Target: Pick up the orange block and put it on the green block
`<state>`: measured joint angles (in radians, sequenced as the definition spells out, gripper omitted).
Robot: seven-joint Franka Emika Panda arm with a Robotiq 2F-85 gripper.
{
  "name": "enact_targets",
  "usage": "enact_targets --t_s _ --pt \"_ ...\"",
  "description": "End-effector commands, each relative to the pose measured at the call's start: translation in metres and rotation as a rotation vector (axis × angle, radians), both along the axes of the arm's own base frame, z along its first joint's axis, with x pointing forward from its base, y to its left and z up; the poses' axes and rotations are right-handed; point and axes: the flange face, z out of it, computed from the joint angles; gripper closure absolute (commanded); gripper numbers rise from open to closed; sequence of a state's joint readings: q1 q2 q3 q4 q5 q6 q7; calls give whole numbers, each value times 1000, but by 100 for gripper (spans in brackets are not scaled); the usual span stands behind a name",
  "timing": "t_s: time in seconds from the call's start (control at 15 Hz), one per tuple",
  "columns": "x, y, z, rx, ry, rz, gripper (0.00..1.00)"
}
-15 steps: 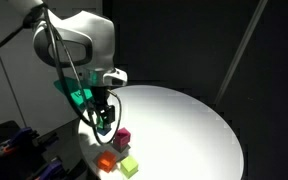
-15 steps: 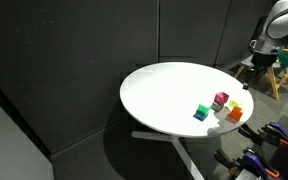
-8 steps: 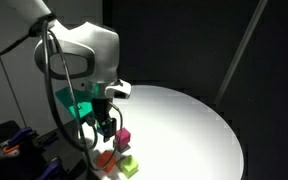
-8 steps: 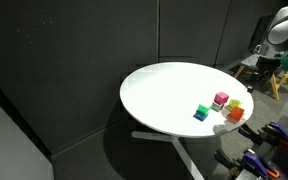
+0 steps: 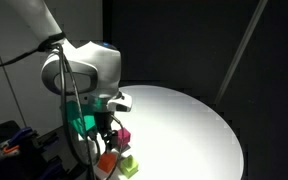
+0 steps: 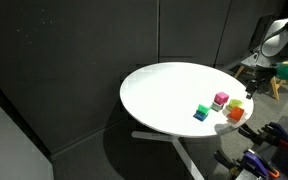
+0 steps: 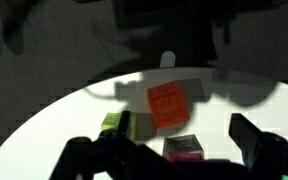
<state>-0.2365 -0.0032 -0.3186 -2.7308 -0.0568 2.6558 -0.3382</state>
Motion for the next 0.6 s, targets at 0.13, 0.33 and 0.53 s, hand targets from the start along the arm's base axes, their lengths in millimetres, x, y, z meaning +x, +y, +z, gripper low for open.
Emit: enact_targets --t_s 0.13,0.33,0.53 --pt "15 -11 -21 -23 11 4 0" --pt "20 -13 -34 -34 28 11 0" --pt "23 -11 -47 -45 43 22 0"
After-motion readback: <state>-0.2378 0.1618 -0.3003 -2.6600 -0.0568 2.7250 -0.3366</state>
